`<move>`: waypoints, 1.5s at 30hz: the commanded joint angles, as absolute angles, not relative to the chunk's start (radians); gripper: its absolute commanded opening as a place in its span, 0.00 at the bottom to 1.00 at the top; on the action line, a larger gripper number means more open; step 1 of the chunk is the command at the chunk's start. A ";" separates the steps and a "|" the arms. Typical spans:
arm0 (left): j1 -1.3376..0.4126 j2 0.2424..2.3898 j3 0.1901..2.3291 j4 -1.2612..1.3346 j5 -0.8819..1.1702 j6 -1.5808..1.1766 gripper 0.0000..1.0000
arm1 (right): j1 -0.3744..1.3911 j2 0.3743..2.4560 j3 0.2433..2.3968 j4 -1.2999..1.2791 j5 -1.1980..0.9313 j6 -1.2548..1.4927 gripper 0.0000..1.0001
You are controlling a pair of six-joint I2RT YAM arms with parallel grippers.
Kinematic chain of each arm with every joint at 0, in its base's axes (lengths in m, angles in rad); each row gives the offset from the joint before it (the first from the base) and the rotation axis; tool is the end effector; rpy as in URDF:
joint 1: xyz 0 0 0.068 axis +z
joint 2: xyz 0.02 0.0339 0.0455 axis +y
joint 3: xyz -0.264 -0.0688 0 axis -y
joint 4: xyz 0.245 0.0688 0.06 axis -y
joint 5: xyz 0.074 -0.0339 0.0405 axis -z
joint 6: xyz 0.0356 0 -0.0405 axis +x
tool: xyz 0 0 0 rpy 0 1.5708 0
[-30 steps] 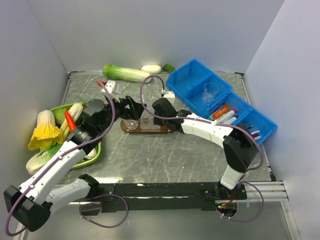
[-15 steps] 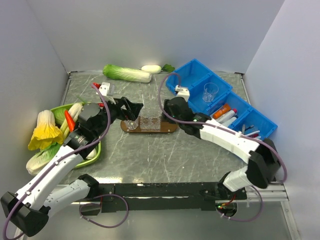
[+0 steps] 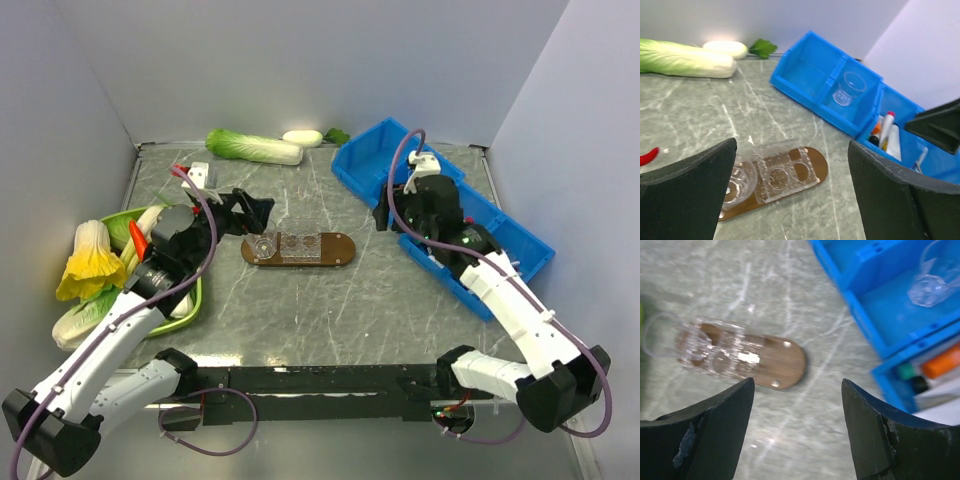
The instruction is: Prepare toiletry sets of a toothbrush and toothpaste on the tray
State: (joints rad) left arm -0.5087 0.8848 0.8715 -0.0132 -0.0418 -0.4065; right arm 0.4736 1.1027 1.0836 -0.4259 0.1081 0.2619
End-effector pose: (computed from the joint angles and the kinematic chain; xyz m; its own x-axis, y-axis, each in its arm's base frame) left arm 0.1825 -0.1000 0.3716 -0.1992 -0.3412 -0.9186 0.4043 0.8253 -0.3942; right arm 0.2204 0.1087 0.3573 -0.4650 0.0509 -0.8839 -0.2551 0.9483 0.1888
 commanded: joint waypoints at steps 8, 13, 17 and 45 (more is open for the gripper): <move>-0.497 0.828 0.861 0.009 -0.181 -0.321 0.97 | 0.186 1.327 1.318 -0.571 -0.098 0.017 0.70; -0.495 0.861 0.873 0.003 -0.202 -0.327 0.97 | 0.126 1.520 1.460 -0.595 -0.075 -0.044 0.67; -0.488 0.902 0.885 -0.027 -0.190 -0.333 0.97 | 0.101 1.673 1.597 -0.637 -0.071 -0.092 0.64; -0.408 0.954 0.896 -0.032 -0.135 -0.344 0.97 | 0.083 2.158 1.974 -0.700 -0.002 -0.252 0.46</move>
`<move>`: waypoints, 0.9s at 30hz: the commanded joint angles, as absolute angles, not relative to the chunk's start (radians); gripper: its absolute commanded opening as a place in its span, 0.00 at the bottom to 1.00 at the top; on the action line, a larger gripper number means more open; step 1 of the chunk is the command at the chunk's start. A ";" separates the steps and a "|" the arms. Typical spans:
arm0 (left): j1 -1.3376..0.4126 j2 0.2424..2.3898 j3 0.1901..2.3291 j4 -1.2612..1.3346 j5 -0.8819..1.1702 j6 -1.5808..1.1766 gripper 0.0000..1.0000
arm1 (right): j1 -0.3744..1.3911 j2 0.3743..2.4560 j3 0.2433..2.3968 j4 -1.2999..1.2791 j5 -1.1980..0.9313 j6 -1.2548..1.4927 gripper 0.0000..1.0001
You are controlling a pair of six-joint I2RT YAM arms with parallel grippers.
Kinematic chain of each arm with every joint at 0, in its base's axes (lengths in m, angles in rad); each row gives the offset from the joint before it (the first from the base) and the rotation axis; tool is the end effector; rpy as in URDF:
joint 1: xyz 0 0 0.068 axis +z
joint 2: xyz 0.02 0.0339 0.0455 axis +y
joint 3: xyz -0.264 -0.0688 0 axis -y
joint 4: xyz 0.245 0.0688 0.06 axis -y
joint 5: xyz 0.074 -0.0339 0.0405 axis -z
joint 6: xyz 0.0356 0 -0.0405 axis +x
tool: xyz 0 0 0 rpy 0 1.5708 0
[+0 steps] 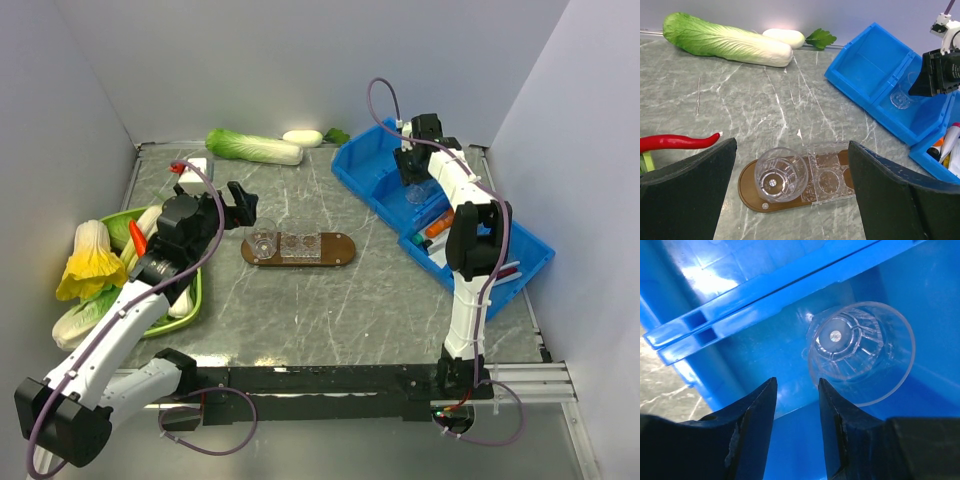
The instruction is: Prepare toiletry sets of a toothbrush and toothpaste on the tray
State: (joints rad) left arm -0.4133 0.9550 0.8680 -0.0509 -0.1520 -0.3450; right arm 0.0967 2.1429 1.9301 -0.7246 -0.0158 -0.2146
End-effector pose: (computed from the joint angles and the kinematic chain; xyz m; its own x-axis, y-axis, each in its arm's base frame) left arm 0.2082 -0.0854 0.3525 -0.2063 -0.2746 -0.9392 0.2018 0.9273 -0.3154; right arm 0.4776 0.0469 0.2540 -0.7613 -0.2878 -0.5810 -0.2743 0.9549 -0.1136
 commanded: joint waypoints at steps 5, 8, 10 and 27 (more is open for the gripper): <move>-0.410 0.959 0.896 -0.031 -0.132 -0.342 0.97 | 0.078 2.166 1.968 -0.681 -0.002 -0.259 0.44; -0.410 0.962 0.897 -0.031 -0.129 -0.342 0.97 | 0.077 2.172 1.962 -0.669 -0.002 -0.265 0.42; -0.410 0.962 0.896 -0.032 -0.127 -0.342 0.97 | 0.075 2.175 1.962 -0.669 -0.002 -0.268 0.41; -0.410 0.969 0.897 -0.029 -0.115 -0.344 0.97 | 0.071 2.214 1.977 -0.660 0.006 -0.296 0.40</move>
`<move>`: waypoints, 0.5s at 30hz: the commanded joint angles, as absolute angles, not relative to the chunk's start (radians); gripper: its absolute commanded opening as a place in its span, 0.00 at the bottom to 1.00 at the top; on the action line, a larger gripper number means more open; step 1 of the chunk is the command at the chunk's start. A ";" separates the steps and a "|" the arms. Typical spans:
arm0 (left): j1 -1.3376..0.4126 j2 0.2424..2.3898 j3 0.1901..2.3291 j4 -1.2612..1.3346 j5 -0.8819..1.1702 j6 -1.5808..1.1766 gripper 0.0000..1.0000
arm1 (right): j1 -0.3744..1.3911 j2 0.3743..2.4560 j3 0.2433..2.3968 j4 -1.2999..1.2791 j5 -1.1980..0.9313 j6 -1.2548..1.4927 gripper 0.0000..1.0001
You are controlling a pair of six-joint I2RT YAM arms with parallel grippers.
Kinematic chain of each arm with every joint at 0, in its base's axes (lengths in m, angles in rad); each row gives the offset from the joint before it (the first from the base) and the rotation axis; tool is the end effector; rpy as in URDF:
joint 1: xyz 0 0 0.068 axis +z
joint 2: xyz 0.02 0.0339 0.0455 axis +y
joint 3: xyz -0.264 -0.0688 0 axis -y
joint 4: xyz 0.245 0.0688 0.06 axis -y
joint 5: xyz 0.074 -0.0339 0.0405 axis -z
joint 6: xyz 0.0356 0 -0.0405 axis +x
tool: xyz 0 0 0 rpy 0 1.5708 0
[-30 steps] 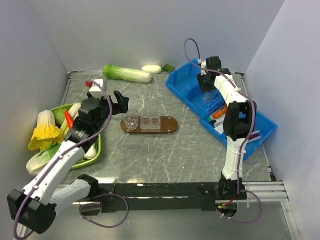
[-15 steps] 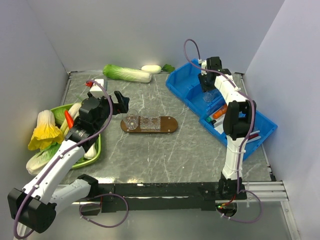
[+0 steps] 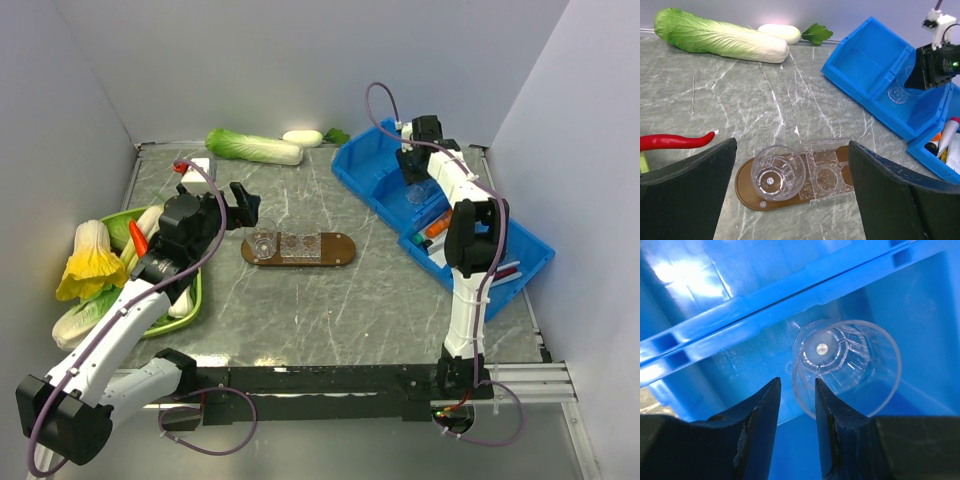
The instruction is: Prepare toiletry sets of a toothbrush and toothpaste on the tray
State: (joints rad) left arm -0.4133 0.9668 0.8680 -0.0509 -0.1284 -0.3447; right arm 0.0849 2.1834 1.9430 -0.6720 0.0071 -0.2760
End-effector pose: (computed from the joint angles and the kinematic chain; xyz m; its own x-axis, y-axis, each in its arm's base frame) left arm 0.2105 -0.0873 0.3500 -0.2240 -0.2677 -0.9371 0.2196 0.9229 -0.3162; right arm 0.4894 0.0414 0.2427 -0.7364 -0.3362 -0.5872 -0.2922 0.9407 -0.1721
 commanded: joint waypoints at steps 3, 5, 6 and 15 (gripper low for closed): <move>-0.410 0.969 0.896 -0.028 -0.112 -0.344 0.97 | 0.069 2.215 1.971 -0.655 -0.017 -0.299 0.38; -0.410 0.969 0.897 -0.028 -0.110 -0.344 0.97 | 0.068 2.210 1.968 -0.649 -0.018 -0.301 0.38; -0.410 0.969 0.896 -0.028 -0.110 -0.344 0.97 | 0.069 2.209 1.968 -0.649 -0.020 -0.302 0.36; -0.410 0.973 0.897 -0.028 -0.104 -0.345 0.97 | 0.067 2.197 1.957 -0.641 -0.018 -0.310 0.19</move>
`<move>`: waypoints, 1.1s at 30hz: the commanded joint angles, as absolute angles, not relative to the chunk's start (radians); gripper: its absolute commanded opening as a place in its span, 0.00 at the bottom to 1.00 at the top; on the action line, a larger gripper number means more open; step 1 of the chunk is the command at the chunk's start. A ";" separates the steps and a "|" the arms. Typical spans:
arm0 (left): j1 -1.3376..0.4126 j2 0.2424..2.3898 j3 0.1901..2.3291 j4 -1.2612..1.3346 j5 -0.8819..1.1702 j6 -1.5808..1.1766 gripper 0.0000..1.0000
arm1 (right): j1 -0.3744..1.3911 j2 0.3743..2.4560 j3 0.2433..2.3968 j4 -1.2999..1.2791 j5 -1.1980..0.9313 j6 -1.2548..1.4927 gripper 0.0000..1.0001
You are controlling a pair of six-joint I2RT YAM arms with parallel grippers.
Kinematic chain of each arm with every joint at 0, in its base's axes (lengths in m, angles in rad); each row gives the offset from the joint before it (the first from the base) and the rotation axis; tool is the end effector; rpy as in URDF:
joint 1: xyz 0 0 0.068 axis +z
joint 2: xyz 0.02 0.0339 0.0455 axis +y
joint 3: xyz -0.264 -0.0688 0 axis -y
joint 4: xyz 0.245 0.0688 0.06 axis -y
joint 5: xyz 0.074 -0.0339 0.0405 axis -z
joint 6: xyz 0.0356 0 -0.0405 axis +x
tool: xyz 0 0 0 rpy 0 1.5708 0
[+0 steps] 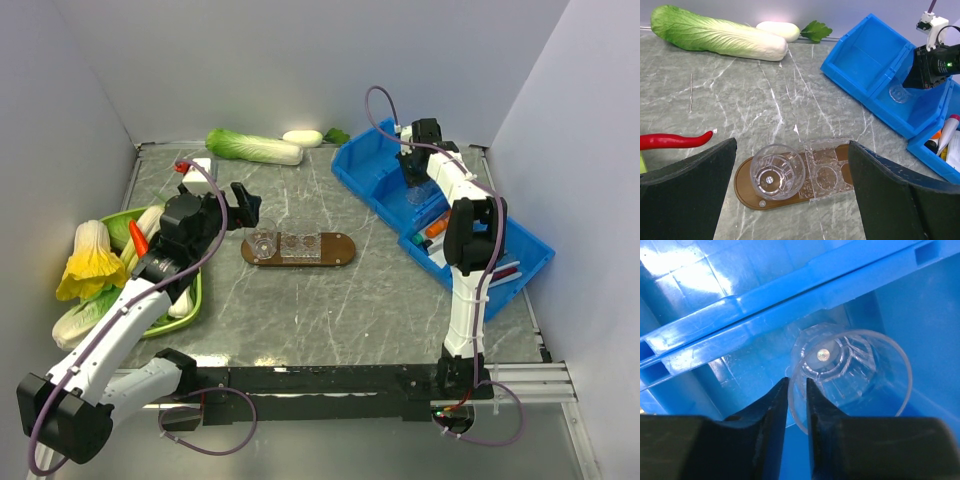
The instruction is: Prepare toiletry sets of a toothbrush and toothpaste on the tray
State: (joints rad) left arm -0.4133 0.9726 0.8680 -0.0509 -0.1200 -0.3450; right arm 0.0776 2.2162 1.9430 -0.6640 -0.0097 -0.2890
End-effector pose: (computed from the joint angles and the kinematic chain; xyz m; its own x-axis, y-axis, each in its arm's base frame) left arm 0.2117 -0.0882 0.3488 -0.2317 -0.2650 -0.9360 0.2254 0.9214 -0.3167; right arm 0.4943 0.0388 0.2277 -0.7464 -0.3439 -0.5697 -0.3088 0.9374 -0.1612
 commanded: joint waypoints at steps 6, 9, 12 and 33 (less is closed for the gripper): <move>-0.410 0.973 0.899 -0.028 -0.103 -0.345 0.97 | 0.066 2.183 1.953 -0.637 -0.032 -0.311 0.00; -0.410 0.974 0.897 -0.029 -0.101 -0.345 0.97 | 0.069 2.172 1.953 -0.630 -0.041 -0.311 0.00; -0.410 0.973 0.900 -0.029 -0.101 -0.345 0.97 | 0.069 2.154 1.954 -0.629 -0.044 -0.310 0.00; -0.410 0.953 0.894 -0.028 -0.098 -0.345 0.97 | 0.090 1.895 1.839 -0.600 -0.049 -0.262 0.00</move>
State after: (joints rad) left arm -0.4133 0.9749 0.8680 -0.0509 -0.1024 -0.3450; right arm 0.0765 2.0041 1.8545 -0.6350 -0.0498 -0.2756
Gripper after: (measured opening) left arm 0.969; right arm 0.046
